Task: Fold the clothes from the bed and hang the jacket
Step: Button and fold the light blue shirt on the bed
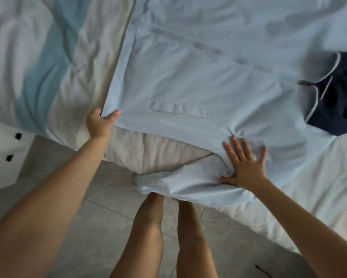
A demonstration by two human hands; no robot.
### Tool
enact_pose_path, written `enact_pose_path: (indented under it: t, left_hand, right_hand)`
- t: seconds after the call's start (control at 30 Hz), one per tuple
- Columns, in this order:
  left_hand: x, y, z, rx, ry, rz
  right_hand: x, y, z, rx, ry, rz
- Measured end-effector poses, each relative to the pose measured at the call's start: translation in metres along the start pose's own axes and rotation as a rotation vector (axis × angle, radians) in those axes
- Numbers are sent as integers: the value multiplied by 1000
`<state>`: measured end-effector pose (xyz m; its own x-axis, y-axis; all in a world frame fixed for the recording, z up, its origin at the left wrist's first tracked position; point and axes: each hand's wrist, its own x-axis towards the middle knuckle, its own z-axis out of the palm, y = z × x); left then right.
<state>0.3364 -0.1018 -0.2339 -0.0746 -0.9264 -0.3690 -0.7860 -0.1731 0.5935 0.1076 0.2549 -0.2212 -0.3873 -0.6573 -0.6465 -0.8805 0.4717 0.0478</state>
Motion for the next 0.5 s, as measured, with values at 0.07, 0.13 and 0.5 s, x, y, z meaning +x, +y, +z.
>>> enact_pose_path:
  t: [0.07,0.13,0.5]
  left_hand:
    - [-10,6,10,95,107,-72]
    - [-30,19,18,300,198,65]
    - [-19,-12,29,940,-341,340]
  right_hand:
    - [-5,-3,-11,17,-176,153]
    - [-6,-26,-24,119,-139,257]
    - [31,-1,4,177,104,358]
